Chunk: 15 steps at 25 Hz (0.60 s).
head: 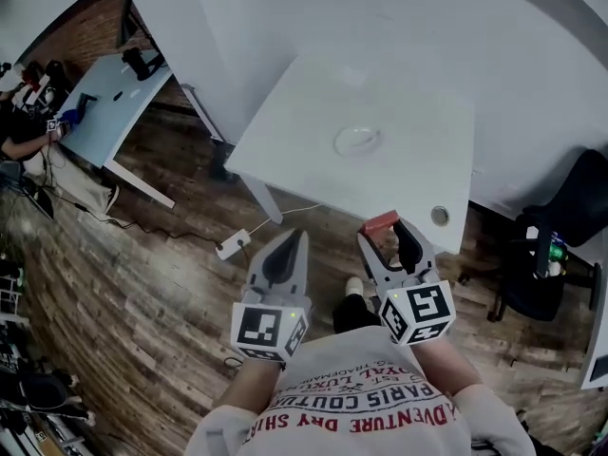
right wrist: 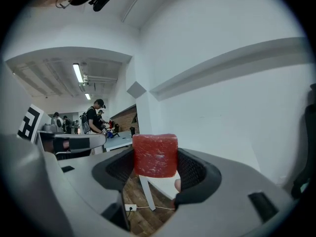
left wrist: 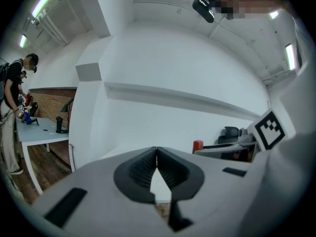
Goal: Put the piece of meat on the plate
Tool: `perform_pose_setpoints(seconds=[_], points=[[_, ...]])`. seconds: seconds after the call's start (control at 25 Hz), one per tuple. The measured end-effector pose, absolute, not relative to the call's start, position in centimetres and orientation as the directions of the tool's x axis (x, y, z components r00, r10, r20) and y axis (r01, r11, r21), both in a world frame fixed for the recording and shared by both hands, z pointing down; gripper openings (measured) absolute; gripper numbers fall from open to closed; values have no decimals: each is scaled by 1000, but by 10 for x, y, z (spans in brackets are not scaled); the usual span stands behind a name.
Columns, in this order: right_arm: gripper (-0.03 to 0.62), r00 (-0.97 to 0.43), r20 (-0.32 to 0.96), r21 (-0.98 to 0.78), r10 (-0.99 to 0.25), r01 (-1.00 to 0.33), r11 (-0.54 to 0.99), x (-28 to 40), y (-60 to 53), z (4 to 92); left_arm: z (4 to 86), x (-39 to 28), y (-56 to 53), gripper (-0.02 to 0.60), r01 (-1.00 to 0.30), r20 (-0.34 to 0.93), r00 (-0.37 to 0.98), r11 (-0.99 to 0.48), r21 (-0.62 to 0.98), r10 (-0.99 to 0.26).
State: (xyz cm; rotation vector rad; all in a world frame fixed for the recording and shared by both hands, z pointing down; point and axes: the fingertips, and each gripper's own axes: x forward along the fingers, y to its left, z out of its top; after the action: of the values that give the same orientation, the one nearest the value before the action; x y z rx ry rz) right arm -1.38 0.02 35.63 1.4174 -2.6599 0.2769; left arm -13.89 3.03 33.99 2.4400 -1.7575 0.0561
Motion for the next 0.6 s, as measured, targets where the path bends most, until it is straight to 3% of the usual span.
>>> perform_pose_setpoints(seconds=[0.6], points=[[278, -603, 200, -112, -772, -797, 593, 26, -204, 361, 343, -96, -177, 7, -955, 116, 292, -283, 92, -949]])
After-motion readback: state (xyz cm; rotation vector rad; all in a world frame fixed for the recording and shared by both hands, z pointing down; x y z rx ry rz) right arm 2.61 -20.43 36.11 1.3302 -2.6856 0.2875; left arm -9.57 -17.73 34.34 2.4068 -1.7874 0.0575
